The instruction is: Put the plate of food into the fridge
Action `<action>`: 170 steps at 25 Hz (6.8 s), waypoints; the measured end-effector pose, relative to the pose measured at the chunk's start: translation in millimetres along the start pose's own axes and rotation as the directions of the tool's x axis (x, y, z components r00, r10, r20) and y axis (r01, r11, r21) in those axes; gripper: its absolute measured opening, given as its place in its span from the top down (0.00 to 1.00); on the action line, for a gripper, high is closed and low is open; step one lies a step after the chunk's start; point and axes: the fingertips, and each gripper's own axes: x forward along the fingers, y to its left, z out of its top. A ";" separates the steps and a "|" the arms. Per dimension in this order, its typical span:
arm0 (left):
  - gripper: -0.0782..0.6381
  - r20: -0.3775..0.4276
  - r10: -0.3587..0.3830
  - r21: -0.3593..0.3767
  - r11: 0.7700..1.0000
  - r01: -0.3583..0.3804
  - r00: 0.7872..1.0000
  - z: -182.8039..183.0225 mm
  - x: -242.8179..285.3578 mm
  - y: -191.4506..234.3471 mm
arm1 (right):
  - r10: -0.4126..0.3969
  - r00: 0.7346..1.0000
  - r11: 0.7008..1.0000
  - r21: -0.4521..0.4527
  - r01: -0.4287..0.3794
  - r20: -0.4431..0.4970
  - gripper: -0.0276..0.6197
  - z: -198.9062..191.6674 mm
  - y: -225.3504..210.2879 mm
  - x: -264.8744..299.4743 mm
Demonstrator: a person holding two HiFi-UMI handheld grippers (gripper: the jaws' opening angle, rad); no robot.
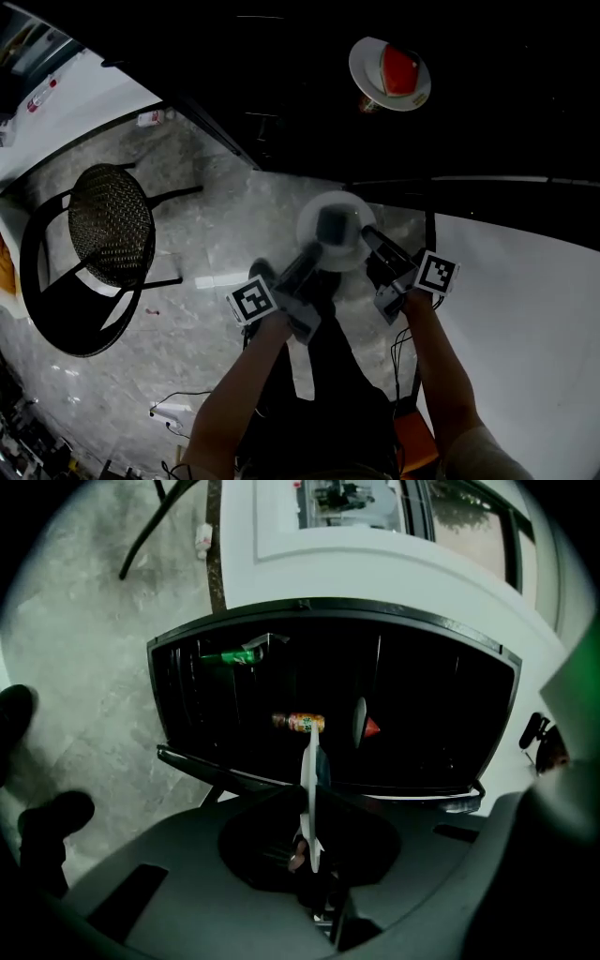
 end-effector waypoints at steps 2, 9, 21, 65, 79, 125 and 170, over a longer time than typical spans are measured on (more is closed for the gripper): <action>0.85 0.027 -0.008 0.010 1.000 0.007 1.000 0.4 -0.2 5.0 | 0.000 1.000 1.000 0.003 0.000 -0.011 0.91 -2.3 -7.8 4.8; 0.85 0.068 0.020 0.046 0.999 -0.024 0.997 4.6 -0.7 34.3 | 0.002 0.998 0.999 -0.036 -0.004 -0.058 0.91 -8.5 -29.4 21.1; 0.85 0.110 0.032 0.058 0.998 -0.039 0.993 44.3 17.4 70.3 | -0.031 0.999 0.998 -0.062 0.029 -0.028 0.91 0.6 -50.4 61.9; 0.85 -0.084 -0.036 0.106 0.993 0.045 0.996 -4.6 35.6 -73.8 | 0.029 0.990 0.998 -0.056 -0.022 0.135 0.91 60.7 48.8 -33.4; 0.85 -0.087 -0.107 0.026 0.994 0.110 0.990 -68.5 47.6 -92.6 | -0.012 0.984 0.999 -0.045 0.020 0.175 0.91 66.4 52.8 -97.5; 0.86 -0.053 0.008 0.216 0.976 0.003 0.999 123.2 99.9 177.8 | -0.180 0.978 0.974 -0.119 0.191 0.102 0.91 26.9 -166.9 143.9; 0.85 0.040 -0.003 0.210 0.978 -0.006 0.999 182.1 183.3 241.5 | -0.496 0.866 0.588 -0.761 0.275 -0.070 0.91 -16.8 -227.6 219.6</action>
